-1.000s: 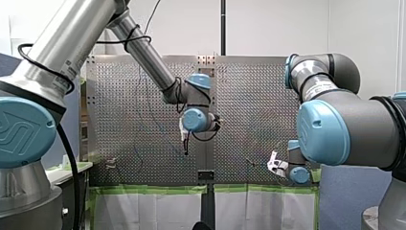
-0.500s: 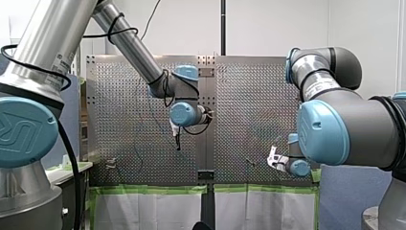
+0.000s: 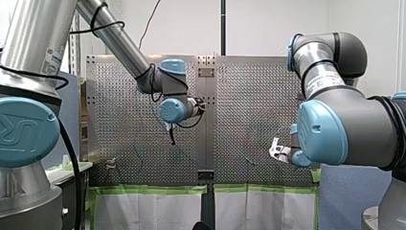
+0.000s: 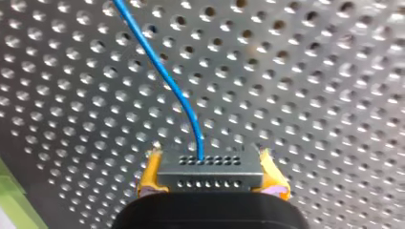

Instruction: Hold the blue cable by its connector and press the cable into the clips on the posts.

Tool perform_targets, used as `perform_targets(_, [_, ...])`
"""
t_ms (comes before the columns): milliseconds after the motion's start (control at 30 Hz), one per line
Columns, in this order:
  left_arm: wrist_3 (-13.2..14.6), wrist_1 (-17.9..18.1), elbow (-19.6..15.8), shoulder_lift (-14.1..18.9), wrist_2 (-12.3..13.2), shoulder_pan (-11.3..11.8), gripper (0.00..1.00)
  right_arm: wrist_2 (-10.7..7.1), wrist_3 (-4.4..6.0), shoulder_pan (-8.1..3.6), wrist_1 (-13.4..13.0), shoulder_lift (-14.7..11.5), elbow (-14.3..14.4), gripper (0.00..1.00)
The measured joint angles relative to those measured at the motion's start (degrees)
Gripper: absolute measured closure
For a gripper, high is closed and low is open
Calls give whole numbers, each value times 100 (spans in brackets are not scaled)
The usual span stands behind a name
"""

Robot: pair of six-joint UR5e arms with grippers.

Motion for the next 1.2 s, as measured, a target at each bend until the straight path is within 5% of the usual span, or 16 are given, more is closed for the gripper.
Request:
perform_targets(400, [31,211,-649,221,23,3,0,298,32,3,-103,-607,606,100])
perform_targets(867, [64,140,-1342,223,114,3,0,267,-7,113,216,-1285,830,100])
perform_targets(1200, [94,175,-1777,223,197,3,0,223,113,149,364,-1684,956,100])
